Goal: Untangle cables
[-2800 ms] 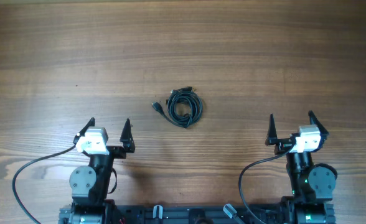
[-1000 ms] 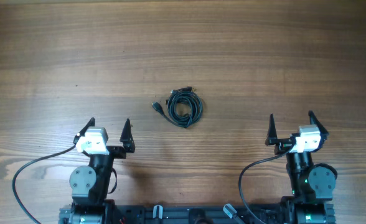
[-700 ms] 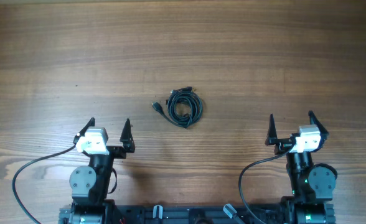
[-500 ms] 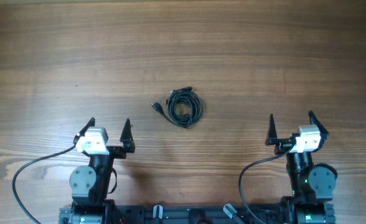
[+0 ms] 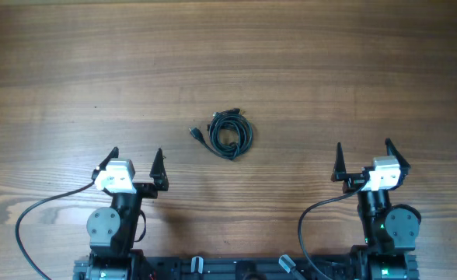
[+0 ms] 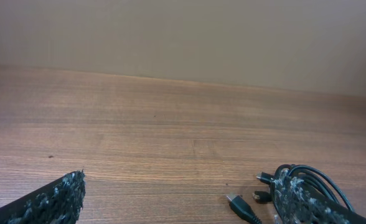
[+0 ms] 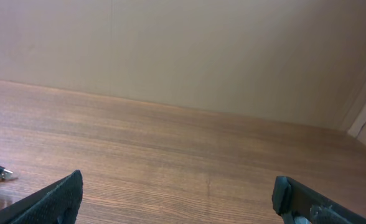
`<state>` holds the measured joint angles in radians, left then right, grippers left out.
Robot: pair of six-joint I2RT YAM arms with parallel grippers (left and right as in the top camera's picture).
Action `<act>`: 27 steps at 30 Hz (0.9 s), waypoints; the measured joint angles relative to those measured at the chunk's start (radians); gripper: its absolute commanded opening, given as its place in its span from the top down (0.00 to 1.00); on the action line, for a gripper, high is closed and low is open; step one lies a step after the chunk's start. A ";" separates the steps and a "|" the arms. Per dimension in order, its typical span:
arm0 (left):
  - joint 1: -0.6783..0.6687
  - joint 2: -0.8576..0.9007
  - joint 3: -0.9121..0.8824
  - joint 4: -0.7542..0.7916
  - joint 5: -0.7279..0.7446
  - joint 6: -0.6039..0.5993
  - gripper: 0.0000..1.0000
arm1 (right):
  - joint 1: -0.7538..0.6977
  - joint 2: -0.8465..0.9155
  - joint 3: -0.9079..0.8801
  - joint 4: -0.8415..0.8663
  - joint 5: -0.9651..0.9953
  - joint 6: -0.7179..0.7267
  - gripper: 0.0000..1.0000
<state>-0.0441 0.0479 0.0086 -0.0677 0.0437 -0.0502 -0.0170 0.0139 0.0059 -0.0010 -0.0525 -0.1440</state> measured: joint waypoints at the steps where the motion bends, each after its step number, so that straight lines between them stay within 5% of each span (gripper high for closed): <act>1: 0.000 0.000 0.000 0.000 0.000 0.000 0.00 | 0.000 0.000 0.000 0.000 0.000 0.000 0.00; 15: 0.000 0.000 0.000 0.000 -0.066 0.047 0.00 | 0.000 0.000 0.000 0.000 0.000 0.000 0.00; 27: 0.000 0.000 -0.002 0.210 -0.016 0.053 0.00 | 0.000 0.000 0.000 0.000 0.000 0.000 0.00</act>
<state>-0.0441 0.0479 0.0071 0.1421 0.0277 0.0032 -0.0170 0.0139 0.0059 -0.0010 -0.0525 -0.1440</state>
